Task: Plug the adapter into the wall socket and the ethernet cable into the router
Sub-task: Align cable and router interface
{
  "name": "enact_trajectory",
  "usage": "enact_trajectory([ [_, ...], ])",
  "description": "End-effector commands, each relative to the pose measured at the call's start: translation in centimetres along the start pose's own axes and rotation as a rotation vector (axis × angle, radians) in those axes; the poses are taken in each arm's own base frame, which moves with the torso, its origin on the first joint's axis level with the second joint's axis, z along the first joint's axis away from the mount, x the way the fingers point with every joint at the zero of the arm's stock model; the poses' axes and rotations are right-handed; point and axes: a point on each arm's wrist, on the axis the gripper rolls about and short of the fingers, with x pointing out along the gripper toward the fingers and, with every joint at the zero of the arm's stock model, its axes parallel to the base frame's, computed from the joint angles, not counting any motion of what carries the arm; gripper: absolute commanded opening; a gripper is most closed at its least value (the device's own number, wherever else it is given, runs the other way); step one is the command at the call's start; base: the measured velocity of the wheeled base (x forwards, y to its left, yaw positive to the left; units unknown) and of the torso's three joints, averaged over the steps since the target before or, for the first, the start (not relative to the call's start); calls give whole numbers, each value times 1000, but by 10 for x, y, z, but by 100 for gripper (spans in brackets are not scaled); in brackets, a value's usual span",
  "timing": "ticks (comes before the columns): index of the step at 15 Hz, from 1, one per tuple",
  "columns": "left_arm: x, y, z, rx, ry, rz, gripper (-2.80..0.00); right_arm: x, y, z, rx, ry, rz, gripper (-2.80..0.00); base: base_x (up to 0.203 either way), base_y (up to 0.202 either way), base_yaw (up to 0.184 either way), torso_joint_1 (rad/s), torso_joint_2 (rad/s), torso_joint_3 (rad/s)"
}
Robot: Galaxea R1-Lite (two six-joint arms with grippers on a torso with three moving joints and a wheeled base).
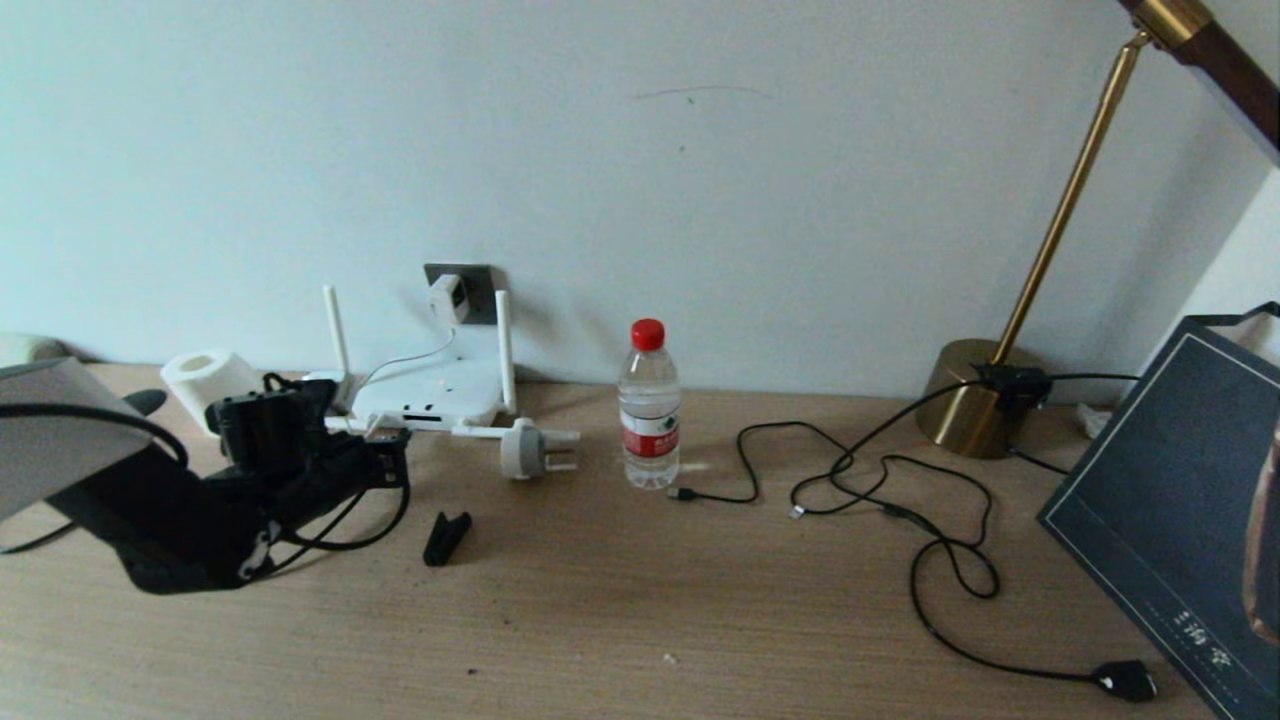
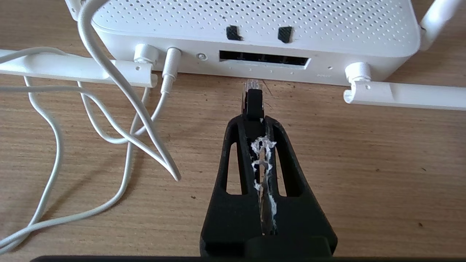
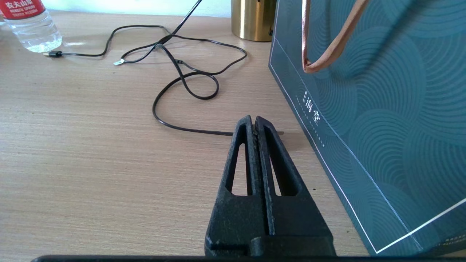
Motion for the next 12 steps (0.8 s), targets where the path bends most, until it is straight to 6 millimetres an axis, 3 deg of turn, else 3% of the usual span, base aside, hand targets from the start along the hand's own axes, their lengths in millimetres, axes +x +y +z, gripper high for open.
enact_trajectory([
  [1,1,2,1,-1,-8,4,-280,0,0,0,1,1,0,-280,0,0,0,0,0,0],
  [12,-1,3,5,1,-21,8,-280,0,0,0,-1,1,0,-280,0,0,0,0,0,0],
])
